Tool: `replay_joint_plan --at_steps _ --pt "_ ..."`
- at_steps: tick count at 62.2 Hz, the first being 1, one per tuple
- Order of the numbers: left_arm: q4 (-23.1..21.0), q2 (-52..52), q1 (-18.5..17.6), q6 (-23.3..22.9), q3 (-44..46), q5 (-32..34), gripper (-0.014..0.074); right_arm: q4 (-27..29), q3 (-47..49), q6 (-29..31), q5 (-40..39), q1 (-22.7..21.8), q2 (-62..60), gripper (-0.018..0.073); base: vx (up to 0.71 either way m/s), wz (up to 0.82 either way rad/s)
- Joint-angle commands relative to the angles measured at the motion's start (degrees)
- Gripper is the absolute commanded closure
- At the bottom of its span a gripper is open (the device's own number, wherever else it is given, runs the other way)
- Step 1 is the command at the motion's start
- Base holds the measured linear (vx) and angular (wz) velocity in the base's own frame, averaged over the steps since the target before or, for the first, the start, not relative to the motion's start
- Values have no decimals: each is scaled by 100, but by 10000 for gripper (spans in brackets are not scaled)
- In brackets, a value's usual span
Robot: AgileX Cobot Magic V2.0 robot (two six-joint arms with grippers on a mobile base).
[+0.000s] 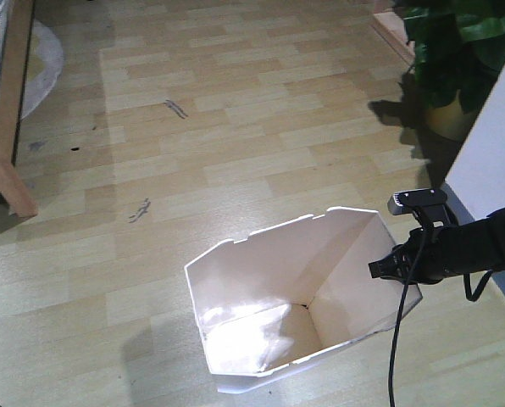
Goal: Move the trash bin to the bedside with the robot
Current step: 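Hold the bin in the right gripper while the base turns toward the bed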
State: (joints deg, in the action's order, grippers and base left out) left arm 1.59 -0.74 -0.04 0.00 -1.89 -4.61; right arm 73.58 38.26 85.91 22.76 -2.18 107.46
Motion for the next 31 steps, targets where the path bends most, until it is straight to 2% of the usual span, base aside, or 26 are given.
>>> replay_joint_plan --at_steps 1,31 --pt "-54 -85 -37 -79 -67 425 603 458 151 -145 680 -7 -365 564 4 28" --pt "-54 -85 -37 -79 -67 425 603 458 151 -145 680 -7 -365 564 8 23"
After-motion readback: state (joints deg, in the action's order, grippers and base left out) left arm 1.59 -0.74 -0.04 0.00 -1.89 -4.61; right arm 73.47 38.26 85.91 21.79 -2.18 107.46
